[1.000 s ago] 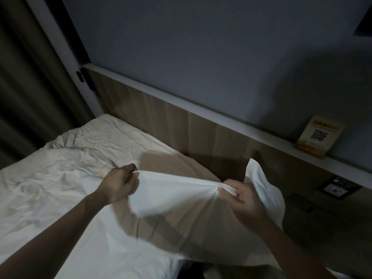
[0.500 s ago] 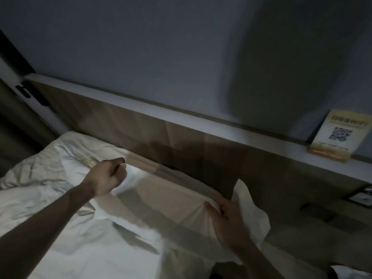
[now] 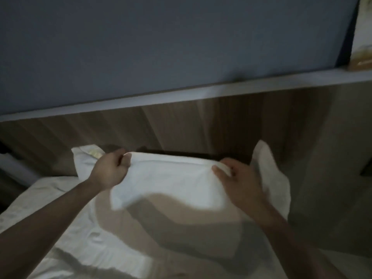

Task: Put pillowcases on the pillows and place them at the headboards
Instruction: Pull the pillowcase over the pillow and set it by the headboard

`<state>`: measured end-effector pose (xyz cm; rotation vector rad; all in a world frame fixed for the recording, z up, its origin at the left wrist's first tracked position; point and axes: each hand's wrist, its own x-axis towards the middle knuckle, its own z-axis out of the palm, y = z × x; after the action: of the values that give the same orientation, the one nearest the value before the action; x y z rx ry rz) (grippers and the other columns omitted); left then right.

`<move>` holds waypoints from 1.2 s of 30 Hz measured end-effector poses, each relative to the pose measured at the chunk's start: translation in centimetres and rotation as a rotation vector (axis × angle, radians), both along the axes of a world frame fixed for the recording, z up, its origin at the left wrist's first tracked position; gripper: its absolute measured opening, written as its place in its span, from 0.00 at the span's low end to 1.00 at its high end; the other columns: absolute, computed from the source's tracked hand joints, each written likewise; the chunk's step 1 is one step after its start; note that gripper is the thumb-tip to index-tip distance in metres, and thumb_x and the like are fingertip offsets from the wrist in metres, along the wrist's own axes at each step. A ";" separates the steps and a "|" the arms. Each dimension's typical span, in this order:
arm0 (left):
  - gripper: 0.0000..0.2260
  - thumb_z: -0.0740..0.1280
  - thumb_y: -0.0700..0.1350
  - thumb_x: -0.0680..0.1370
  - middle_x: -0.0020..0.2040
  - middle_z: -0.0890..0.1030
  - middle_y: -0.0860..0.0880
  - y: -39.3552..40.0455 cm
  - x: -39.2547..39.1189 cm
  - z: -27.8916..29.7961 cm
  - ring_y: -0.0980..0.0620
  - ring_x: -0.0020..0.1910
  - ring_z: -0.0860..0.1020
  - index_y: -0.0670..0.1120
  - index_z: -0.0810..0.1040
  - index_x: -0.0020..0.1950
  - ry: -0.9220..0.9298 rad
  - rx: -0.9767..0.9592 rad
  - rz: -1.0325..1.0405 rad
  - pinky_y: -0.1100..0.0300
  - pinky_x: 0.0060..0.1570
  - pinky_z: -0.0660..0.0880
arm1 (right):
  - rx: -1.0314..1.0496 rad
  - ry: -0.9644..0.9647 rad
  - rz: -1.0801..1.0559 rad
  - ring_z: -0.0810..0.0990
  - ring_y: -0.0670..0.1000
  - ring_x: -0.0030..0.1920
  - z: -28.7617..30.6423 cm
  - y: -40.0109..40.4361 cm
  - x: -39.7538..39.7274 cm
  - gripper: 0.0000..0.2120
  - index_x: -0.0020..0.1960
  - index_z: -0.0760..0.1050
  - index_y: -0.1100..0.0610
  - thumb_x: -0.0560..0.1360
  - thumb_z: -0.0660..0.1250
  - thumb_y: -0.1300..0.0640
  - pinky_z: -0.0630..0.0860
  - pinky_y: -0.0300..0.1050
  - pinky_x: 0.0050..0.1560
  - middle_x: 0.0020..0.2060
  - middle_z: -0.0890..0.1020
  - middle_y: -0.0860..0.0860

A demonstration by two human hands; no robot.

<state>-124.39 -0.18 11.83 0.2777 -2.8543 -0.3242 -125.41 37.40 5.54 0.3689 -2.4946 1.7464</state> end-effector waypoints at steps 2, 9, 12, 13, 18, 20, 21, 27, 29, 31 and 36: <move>0.18 0.58 0.58 0.81 0.30 0.78 0.49 -0.6 -1.1 -1.4 0.43 0.35 0.78 0.48 0.70 0.39 0.102 0.031 -0.048 0.49 0.39 0.74 | 0.065 0.078 -0.098 0.78 0.42 0.37 -0.4 -0.5 -0.8 0.08 0.43 0.78 0.49 0.78 0.70 0.48 0.71 0.37 0.40 0.34 0.81 0.46; 0.10 0.65 0.48 0.83 0.30 0.79 0.49 -3.2 -2.9 -5.1 0.51 0.33 0.78 0.48 0.74 0.43 0.229 0.090 -0.256 0.53 0.36 0.72 | 0.429 0.186 -0.307 0.77 0.51 0.46 -4.1 -1.8 -0.5 0.11 0.52 0.77 0.51 0.80 0.65 0.44 0.67 0.46 0.46 0.45 0.79 0.46; 0.12 0.62 0.52 0.82 0.29 0.76 0.52 -5.0 -3.2 -5.0 0.47 0.33 0.78 0.50 0.71 0.41 0.236 0.007 -0.305 0.53 0.38 0.71 | 0.493 0.191 -0.314 0.79 0.55 0.45 -3.4 -2.7 -0.8 0.12 0.44 0.74 0.52 0.80 0.65 0.45 0.69 0.48 0.42 0.41 0.80 0.50; 0.12 0.61 0.54 0.82 0.28 0.75 0.52 -5.5 -3.3 -4.6 0.44 0.34 0.79 0.51 0.70 0.40 0.233 -0.035 -0.313 0.53 0.39 0.72 | 0.493 0.183 -0.314 0.79 0.56 0.43 -3.0 -3.0 -0.9 0.13 0.41 0.73 0.52 0.80 0.65 0.45 0.70 0.48 0.41 0.38 0.79 0.49; 0.13 0.59 0.57 0.80 0.30 0.77 0.53 -6.4 -5.7 -1.4 0.40 0.41 0.82 0.52 0.73 0.40 0.270 0.000 -0.282 0.50 0.47 0.76 | 0.354 0.260 -0.378 0.78 0.52 0.39 0.3 -4.3 -2.4 0.11 0.39 0.73 0.52 0.78 0.68 0.50 0.71 0.48 0.41 0.37 0.79 0.48; 0.13 0.60 0.57 0.81 0.30 0.77 0.53 -6.2 -6.9 0.2 0.39 0.43 0.82 0.52 0.76 0.43 0.303 0.021 -0.252 0.48 0.51 0.77 | 0.335 0.351 -0.395 0.77 0.50 0.41 1.5 -4.5 -3.3 0.09 0.40 0.75 0.52 0.78 0.69 0.52 0.68 0.46 0.42 0.39 0.78 0.47; 0.12 0.61 0.56 0.81 0.31 0.77 0.53 -6.0 -7.3 0.9 0.39 0.44 0.82 0.51 0.76 0.43 0.320 0.036 -0.232 0.48 0.52 0.76 | 0.342 0.398 -0.409 0.76 0.51 0.41 2.1 -4.5 -3.8 0.08 0.41 0.75 0.53 0.77 0.70 0.53 0.68 0.46 0.43 0.40 0.78 0.48; 0.07 0.69 0.53 0.78 0.36 0.82 0.54 -4.7 -9.4 2.0 0.42 0.44 0.82 0.51 0.77 0.43 0.355 0.140 -0.098 0.49 0.54 0.74 | 0.511 0.434 -0.557 0.77 0.58 0.48 4.8 -4.1 -6.3 0.03 0.43 0.79 0.50 0.74 0.72 0.57 0.71 0.52 0.50 0.43 0.81 0.49; 0.05 0.70 0.51 0.76 0.36 0.82 0.55 -4.5 -9.7 1.7 0.44 0.44 0.83 0.52 0.78 0.43 0.353 0.172 -0.102 0.50 0.53 0.75 | 0.586 0.398 -0.618 0.77 0.59 0.50 5.1 -3.6 -6.5 0.04 0.45 0.81 0.50 0.75 0.70 0.59 0.69 0.53 0.51 0.46 0.83 0.51; 0.02 0.70 0.49 0.76 0.42 0.84 0.56 -4.6 -9.4 1.8 0.45 0.47 0.83 0.52 0.79 0.47 0.390 0.194 -0.116 0.49 0.56 0.76 | 0.587 0.398 -0.650 0.77 0.60 0.52 4.9 -2.8 -6.0 0.05 0.48 0.82 0.51 0.75 0.70 0.59 0.68 0.53 0.50 0.48 0.83 0.52; 0.16 0.75 0.48 0.73 0.58 0.80 0.47 -10.7 -6.3 0.5 0.42 0.58 0.79 0.50 0.79 0.60 0.507 0.202 0.025 0.44 0.64 0.74 | 0.650 0.437 -0.571 0.77 0.64 0.56 2.3 -0.4 -4.7 0.15 0.60 0.81 0.53 0.74 0.75 0.57 0.74 0.57 0.57 0.57 0.82 0.56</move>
<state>-130.64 -10.83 12.37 0.2295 -2.3208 -0.5867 -130.12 36.96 7.83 0.0377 -2.4209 0.5621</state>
